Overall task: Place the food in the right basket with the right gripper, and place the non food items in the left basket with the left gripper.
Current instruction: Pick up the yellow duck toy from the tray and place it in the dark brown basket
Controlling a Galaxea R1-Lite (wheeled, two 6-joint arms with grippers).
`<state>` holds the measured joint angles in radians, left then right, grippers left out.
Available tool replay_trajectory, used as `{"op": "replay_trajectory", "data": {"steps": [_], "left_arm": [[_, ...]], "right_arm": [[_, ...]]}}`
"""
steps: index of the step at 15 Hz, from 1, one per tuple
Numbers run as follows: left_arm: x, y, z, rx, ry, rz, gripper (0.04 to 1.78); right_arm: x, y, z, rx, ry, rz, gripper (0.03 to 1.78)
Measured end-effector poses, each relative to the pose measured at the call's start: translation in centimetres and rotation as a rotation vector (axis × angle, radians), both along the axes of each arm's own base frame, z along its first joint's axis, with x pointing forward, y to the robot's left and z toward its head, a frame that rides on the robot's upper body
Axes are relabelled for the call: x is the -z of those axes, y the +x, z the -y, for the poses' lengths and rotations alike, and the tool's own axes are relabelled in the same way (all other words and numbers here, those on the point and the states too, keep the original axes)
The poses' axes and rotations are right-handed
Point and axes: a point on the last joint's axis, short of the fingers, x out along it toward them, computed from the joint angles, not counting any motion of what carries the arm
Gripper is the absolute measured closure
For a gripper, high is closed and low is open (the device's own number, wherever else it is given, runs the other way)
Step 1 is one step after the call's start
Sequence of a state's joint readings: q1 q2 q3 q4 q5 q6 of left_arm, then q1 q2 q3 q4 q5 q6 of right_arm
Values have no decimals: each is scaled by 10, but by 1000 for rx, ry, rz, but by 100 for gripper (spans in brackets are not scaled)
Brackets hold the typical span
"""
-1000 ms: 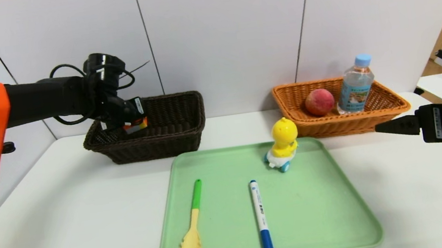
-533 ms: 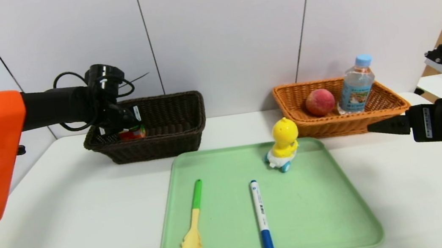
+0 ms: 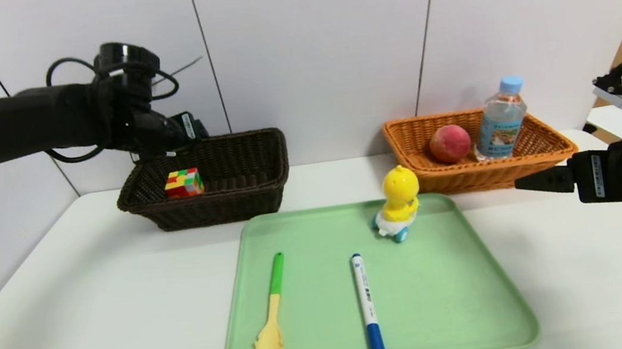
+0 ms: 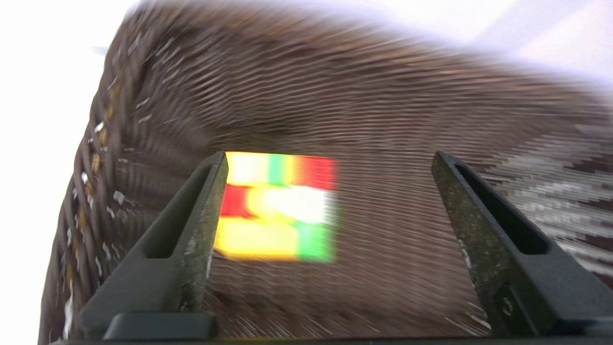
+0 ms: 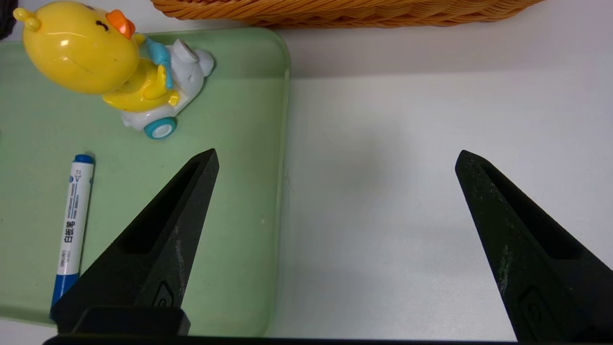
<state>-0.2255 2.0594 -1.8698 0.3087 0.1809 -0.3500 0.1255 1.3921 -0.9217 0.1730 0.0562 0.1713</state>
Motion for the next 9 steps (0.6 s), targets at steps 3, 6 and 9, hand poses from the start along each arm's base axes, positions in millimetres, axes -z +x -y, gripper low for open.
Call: {"op": "replay_trajectory", "data": {"steps": [3, 6, 9], "left_arm": [[-32, -57, 43, 164, -26, 44, 24], [-10, -101, 73, 370, -20, 13, 20], [23, -127, 105, 548, -6, 124, 17]], "right_arm": [[0, 1, 0, 0, 0, 0, 10], [-2, 4, -1, 1, 4, 39, 10], [-1, 4, 0, 5, 4, 38, 10]]}}
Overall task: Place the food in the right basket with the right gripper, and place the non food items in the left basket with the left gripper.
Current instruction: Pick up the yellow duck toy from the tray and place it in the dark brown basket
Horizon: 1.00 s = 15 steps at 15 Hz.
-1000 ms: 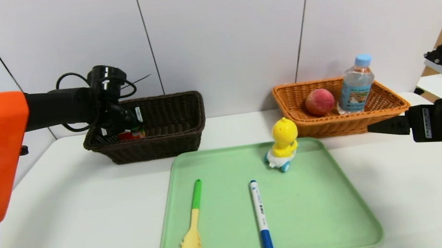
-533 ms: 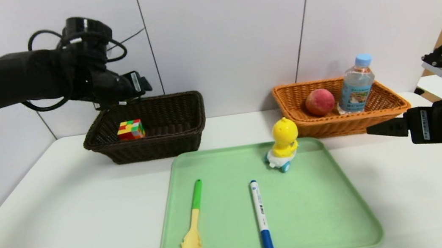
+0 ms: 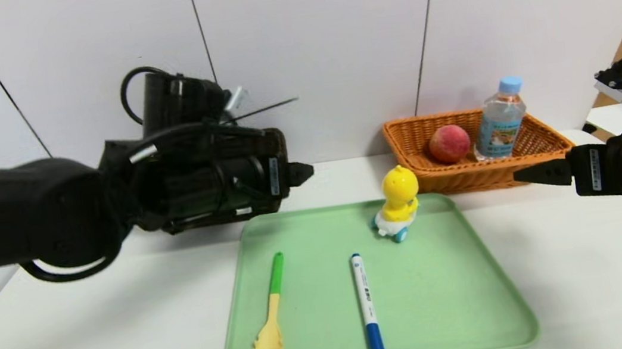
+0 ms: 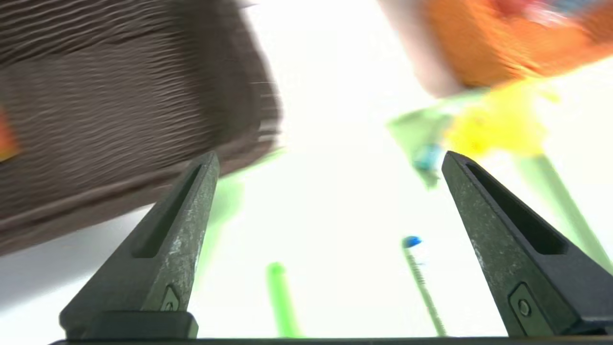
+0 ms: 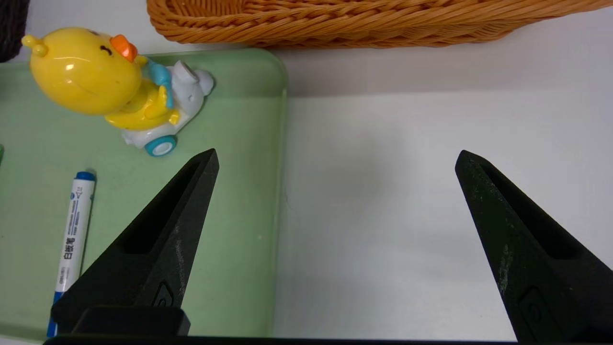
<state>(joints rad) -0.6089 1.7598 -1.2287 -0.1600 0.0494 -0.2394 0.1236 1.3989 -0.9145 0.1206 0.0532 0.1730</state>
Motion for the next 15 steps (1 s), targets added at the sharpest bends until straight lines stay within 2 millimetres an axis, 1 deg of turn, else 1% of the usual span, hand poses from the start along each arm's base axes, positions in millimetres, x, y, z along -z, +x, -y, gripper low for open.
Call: {"op": "replay_trajectory", "data": {"steps": [4, 5, 8, 11, 15], "left_arm": [[32, -13, 46, 158, -57, 207, 15], [38, -16, 56, 188, -61, 226, 15], [63, -26, 83, 267, -22, 189, 15], [78, -29, 95, 308, 24, 172, 14], [85, -22, 106, 322, 68, 140, 13]], "right_arm": [[-1, 3, 0, 1, 1, 18, 10], [-1, 4, 0, 2, 3, 30, 10], [0, 6, -1, 2, 3, 29, 10], [0, 7, 1, 9, 5, 26, 10], [1, 7, 1, 15, 6, 23, 10]]}}
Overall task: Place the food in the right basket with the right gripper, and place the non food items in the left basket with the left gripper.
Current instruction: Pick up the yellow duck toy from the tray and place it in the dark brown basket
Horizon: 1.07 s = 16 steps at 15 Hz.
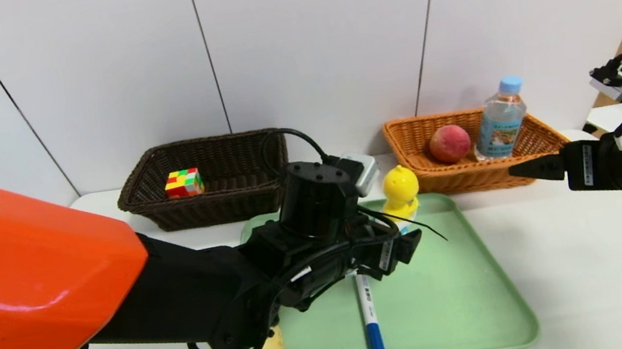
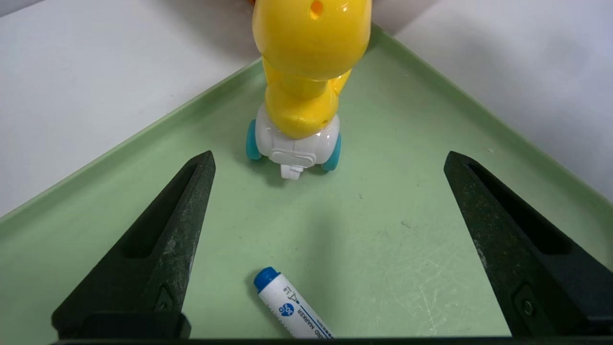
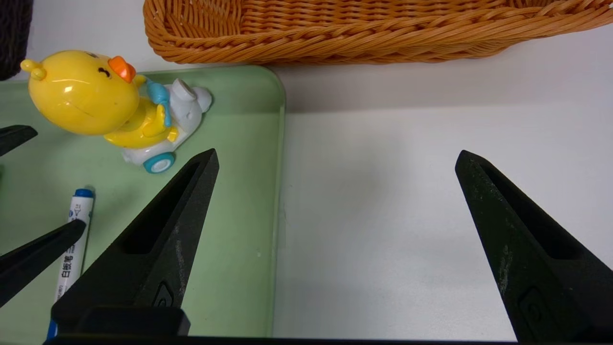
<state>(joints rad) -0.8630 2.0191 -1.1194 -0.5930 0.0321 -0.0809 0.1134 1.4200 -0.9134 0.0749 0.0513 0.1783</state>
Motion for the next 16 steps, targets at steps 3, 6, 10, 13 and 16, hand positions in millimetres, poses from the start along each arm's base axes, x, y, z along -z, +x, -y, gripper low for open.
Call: {"op": "replay_trajectory", "data": {"steps": [3, 6, 10, 13, 16], "left_arm": [[4, 8, 10, 1, 4, 1, 13], [12, 16, 19, 1, 8, -2, 13], [21, 28, 28, -1, 29, 14, 13], [30, 34, 30, -7, 44, 7, 13], [31, 41, 35, -12, 36, 16, 13]], "right_arm": [[1, 1, 0, 0, -1, -4, 10], [2, 2, 0, -1, 0, -8, 10], [4, 4, 0, -2, -1, -14, 10], [5, 5, 0, -1, -1, -19, 10], [6, 6, -1, -2, -2, -25, 10]]}}
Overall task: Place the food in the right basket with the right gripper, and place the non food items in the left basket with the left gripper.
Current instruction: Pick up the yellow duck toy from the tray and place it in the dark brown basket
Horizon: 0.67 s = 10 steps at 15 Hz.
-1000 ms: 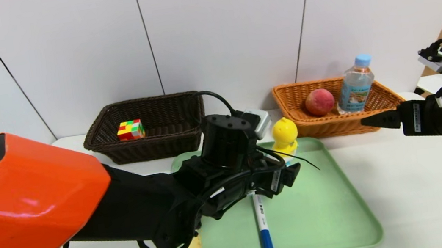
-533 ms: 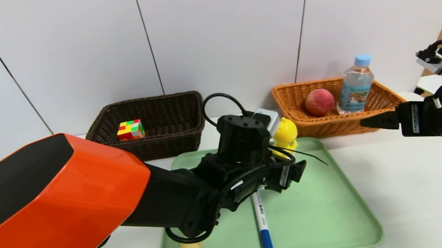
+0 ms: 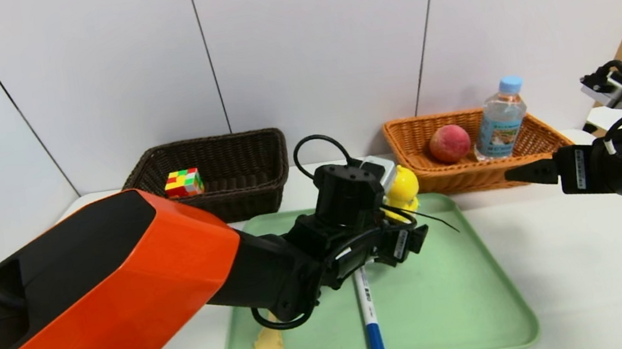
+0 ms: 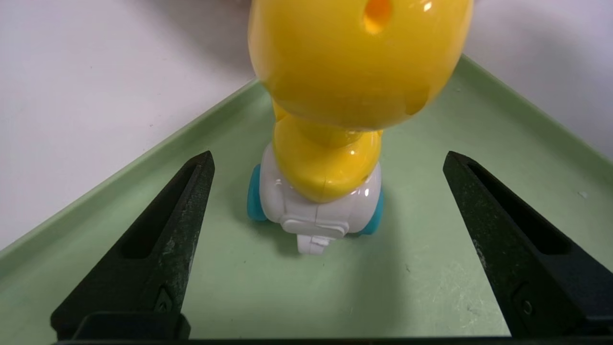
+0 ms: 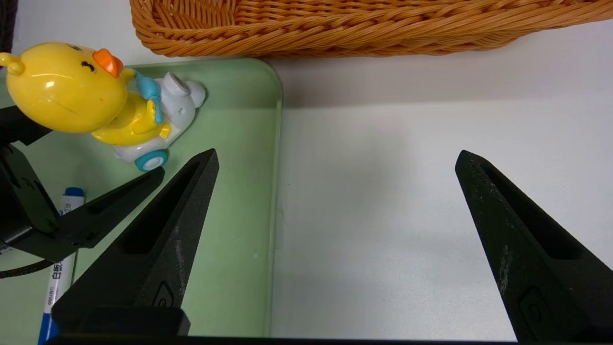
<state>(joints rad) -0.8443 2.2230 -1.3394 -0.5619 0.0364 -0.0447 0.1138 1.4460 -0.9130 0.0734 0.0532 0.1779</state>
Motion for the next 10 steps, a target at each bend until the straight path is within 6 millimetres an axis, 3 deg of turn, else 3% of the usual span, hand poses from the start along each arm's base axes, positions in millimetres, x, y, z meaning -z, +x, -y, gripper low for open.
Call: {"op": "replay_trajectory", "data": {"steps": [10], "left_arm": [[3, 10, 9, -2, -7, 7, 13]], "right_arm": [[1, 0, -1, -5, -2, -3, 10]]}}
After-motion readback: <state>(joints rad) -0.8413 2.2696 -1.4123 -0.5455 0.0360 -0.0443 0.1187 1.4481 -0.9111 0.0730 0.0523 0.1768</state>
